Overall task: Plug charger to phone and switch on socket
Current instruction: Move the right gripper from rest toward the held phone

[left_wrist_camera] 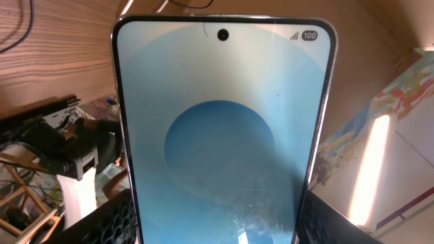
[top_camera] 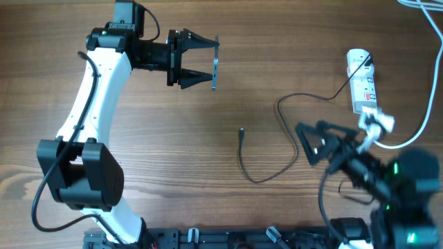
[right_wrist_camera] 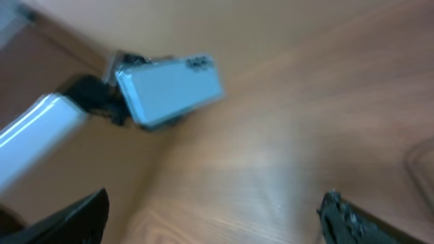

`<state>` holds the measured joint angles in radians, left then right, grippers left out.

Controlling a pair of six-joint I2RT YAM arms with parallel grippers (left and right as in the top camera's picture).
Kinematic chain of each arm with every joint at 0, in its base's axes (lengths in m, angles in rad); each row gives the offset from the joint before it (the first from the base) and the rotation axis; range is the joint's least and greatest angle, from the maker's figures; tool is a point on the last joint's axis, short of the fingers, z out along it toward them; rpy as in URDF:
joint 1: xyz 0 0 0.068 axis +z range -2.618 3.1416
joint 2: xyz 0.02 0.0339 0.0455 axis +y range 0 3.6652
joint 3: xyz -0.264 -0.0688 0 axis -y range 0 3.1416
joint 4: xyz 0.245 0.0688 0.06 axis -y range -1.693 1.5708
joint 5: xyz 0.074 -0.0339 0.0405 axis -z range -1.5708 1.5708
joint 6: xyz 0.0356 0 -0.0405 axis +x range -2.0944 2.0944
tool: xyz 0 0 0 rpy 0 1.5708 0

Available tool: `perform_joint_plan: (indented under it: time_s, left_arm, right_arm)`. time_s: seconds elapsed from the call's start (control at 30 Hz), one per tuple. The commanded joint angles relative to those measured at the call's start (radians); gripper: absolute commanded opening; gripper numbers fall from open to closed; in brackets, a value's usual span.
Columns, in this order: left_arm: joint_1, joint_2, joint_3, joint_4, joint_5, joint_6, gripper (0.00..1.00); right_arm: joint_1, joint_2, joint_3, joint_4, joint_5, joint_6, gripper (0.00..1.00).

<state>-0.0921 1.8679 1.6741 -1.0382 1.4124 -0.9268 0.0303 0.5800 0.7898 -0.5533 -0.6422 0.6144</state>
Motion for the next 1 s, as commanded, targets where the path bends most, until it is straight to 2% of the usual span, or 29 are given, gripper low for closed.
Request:
perform_joint_plan:
  time_s: [0.0,0.03,0.1,0.17,0.3,0.4,0.47,0.57,0.63,0.7,0.73,0.77,0.83,0.97]
  left_arm:
    - [-0.001,-0.029,0.026,0.003,0.045,-0.002,0.66]
    - [-0.001,-0.029,0.026,0.003,0.045,-0.002,0.66]
    - [-0.001,-0.029,0.026,0.003,0.045,-0.002,0.66]
    - [-0.001,-0.029,0.026,0.003,0.045,-0.002,0.66]
    - [-0.001,-0.029,0.026,0.003,0.040,-0.002,0.66]
    - [-0.001,-0.029,0.026,0.003,0.008,-0.002,0.66]
    - [-0.001,-0.029,0.026,0.003,0.006,-0.003,0.66]
    - [-0.001,-0.029,0.026,0.003,0.006,-0.003,0.66]
    - [-0.001,-0.029,0.026,0.003,0.002,-0.020,0.66]
    - [-0.001,-0.029,0.026,0.003,0.000,-0.063,0.66]
    - [-0.001,-0.029,0.026,0.003,0.000,-0.078,0.65]
    - [-0.001,-0.029,0.026,0.004,0.000,-0.080,0.65]
    - [-0.001,-0.029,0.026,0.003,-0.019,-0.080,0.65]
    - [-0.002,-0.029,0.026,0.003,-0.107,-0.108,0.65]
  right_arm:
    - [0.001,0.207,0.097,-0.023,-0.003,-0.074,1.00]
    - [0.001,0.246,0.097,-0.016,-0.058,-0.031,1.00]
    - [0.003,0.333,0.097,0.024,-0.314,-0.150,1.00]
    - [0.057,0.409,0.097,0.029,-0.324,-0.169,0.99]
    - [0.323,0.477,0.219,-0.192,0.199,-0.160,1.00]
    - [0.512,0.568,0.441,-0.456,0.669,-0.058,0.99]
    - [0.581,0.655,0.605,-0.610,0.795,-0.010,0.99]
    - [0.631,0.755,0.795,-0.705,0.750,-0.005,1.00]
    - [0.659,0.782,0.853,-0.623,0.580,-0.128,1.00]
    - [0.666,0.782,0.854,-0.516,0.396,-0.141,1.00]
    - [0.666,0.784,0.854,-0.468,0.348,-0.139,0.98]
    - [0.667,0.784,0.854,-0.421,0.305,-0.148,0.91]
    - [0.675,0.781,0.854,-0.393,0.358,-0.116,0.80]
    - [0.689,0.813,0.854,-0.414,0.570,-0.068,0.80]
